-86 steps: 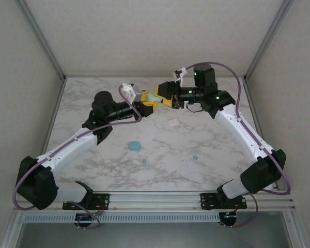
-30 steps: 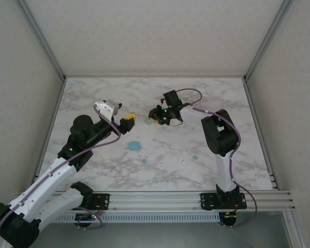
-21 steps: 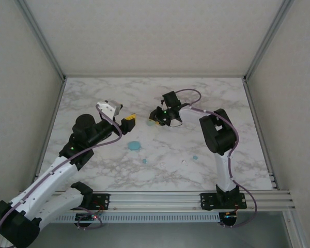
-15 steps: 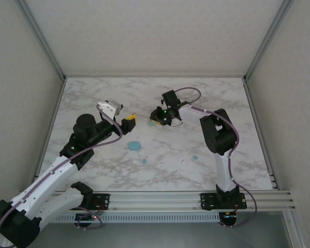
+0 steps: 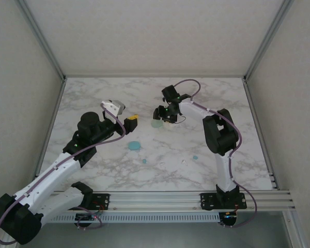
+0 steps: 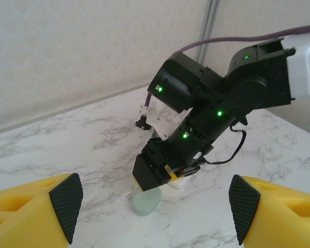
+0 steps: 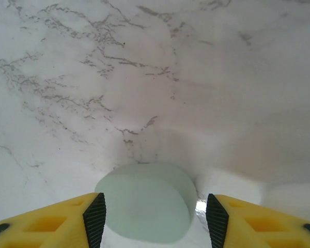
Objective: Insert wireless bluetooth earbuds into charging case
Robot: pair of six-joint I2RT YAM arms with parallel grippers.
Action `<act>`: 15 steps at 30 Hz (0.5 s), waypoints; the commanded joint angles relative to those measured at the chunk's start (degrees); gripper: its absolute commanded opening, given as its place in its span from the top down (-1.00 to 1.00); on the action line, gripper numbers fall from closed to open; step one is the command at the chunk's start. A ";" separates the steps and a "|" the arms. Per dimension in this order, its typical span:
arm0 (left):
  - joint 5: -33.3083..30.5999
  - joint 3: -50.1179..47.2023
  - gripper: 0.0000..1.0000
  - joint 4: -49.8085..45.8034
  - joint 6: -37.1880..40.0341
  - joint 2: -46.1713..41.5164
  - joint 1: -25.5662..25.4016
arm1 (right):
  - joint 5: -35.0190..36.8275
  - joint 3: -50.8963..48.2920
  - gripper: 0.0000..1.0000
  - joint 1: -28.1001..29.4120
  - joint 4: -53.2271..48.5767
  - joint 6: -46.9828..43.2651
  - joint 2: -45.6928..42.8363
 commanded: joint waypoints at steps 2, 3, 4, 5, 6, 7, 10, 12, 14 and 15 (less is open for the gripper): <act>1.25 1.96 -0.55 1.71 0.21 -0.20 0.47 | 4.80 3.03 -0.18 -2.92 -6.50 -8.64 -2.96; 1.38 1.97 -0.54 1.68 0.20 -0.18 0.44 | 4.24 3.52 -0.18 -3.73 -6.88 -9.99 -2.30; 1.42 1.97 -0.54 1.73 0.20 -0.16 0.47 | 2.66 4.24 -0.18 -4.69 -7.32 -11.32 -1.39; 1.47 1.94 -0.55 1.72 0.16 -0.07 0.49 | 1.69 5.29 -0.18 -5.49 -8.30 -12.39 -0.23; 1.49 1.98 -0.55 1.76 0.11 -0.07 0.47 | 0.65 6.17 -0.18 -5.94 -8.82 -13.47 0.65; 1.51 1.99 -0.55 1.73 0.04 0.01 0.47 | -0.81 7.14 -0.18 -6.38 -9.34 -14.84 1.78; 1.82 1.99 -0.55 1.98 -0.24 0.18 0.47 | -3.30 10.69 -0.19 -7.34 -12.12 -18.03 5.08; 1.93 2.05 -0.55 1.84 -0.24 0.32 0.47 | -3.52 12.94 -0.19 -7.62 -14.12 -19.78 7.02; 1.98 2.03 -0.55 1.97 -0.23 0.36 0.47 | -4.83 14.63 -0.19 -7.87 -15.75 -22.22 8.66; 1.93 2.13 -0.55 1.89 -0.16 0.56 0.47 | -4.78 15.52 -0.19 -7.91 -16.92 -22.90 9.17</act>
